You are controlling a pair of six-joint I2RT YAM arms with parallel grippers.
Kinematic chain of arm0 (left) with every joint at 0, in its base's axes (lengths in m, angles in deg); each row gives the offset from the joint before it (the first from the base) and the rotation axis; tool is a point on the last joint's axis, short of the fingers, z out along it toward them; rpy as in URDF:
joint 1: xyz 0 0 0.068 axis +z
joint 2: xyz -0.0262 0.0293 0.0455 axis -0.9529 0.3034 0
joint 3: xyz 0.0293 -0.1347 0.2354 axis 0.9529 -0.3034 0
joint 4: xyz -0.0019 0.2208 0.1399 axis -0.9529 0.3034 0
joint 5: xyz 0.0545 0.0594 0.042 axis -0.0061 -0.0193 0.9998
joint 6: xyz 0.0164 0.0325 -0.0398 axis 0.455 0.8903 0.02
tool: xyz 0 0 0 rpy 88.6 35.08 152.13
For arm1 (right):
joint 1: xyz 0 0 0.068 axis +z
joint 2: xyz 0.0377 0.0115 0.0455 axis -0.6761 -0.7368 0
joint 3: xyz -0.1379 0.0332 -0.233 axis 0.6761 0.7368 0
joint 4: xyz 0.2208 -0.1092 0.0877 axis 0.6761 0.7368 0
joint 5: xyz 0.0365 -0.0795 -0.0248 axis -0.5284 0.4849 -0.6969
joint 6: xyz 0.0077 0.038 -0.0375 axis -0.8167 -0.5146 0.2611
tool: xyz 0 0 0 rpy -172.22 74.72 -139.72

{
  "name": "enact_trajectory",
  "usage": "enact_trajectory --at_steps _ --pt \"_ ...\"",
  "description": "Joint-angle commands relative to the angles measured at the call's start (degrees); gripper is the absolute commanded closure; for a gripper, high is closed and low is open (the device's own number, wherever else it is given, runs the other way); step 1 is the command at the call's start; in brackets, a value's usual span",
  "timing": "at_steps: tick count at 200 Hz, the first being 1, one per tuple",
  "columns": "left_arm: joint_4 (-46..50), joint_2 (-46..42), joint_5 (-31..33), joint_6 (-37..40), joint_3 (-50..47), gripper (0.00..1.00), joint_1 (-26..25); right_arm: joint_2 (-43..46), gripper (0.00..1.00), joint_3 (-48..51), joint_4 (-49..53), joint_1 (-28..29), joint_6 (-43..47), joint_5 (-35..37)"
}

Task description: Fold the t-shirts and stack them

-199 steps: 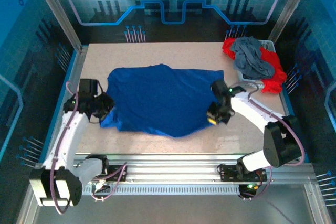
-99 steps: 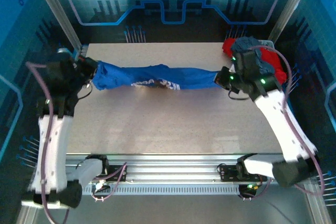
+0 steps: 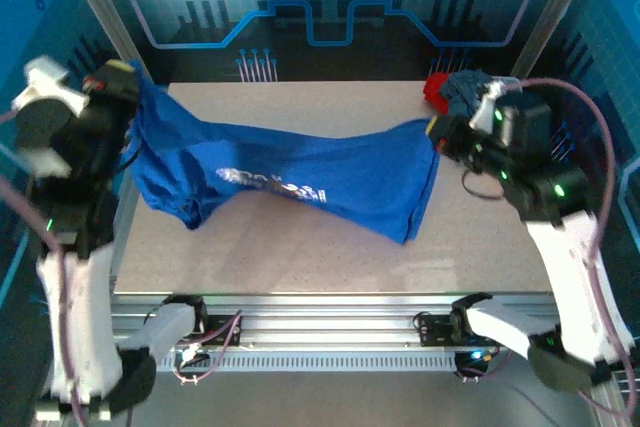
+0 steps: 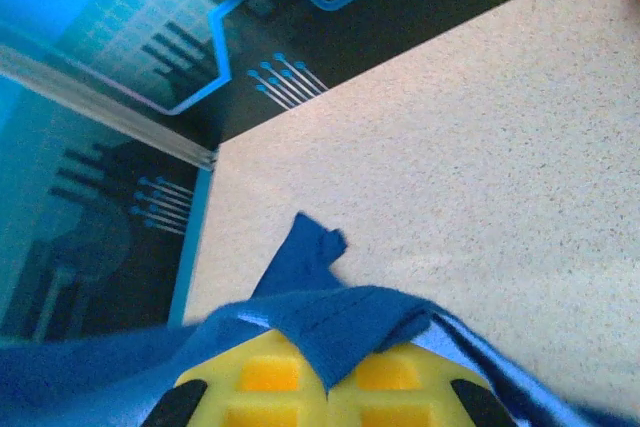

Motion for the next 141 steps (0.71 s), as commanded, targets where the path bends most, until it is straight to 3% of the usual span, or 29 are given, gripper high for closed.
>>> enact_trajectory --at_steps 1,35,78,111,129,141 --pt "-4.0 12.6 -3.7 -2.7 2.0 1.00 0.2 -9.3 1.00 -1.5 -7.3 -4.3 -1.6 -5.8" --pt "-6.0 32.1 -19.1 -3.1 17.9 1.00 3.7 -27.1 1.00 -16.4 -10.5 -7.5 0.7 -9.7" --pt "-9.2 43.8 -27.6 -7.7 44.0 1.00 7.8 -39.7 1.00 -42.4 -9.8 -12.7 -0.2 -12.8" --pt "-17.8 40.7 -28.9 -14.1 53.5 1.00 9.9 -44.6 1.00 -59.6 -8.1 -16.7 -1.5 -15.4" --pt "-17.7 33.9 -28.0 -12.7 50.1 1.00 10.2 -43.4 1.00 -59.8 -8.8 -19.2 -3.2 -17.5" --pt "-16.7 27.7 -27.9 -12.2 42.7 1.00 10.1 -41.7 1.00 -56.7 -9.6 -20.0 -3.3 -19.2"
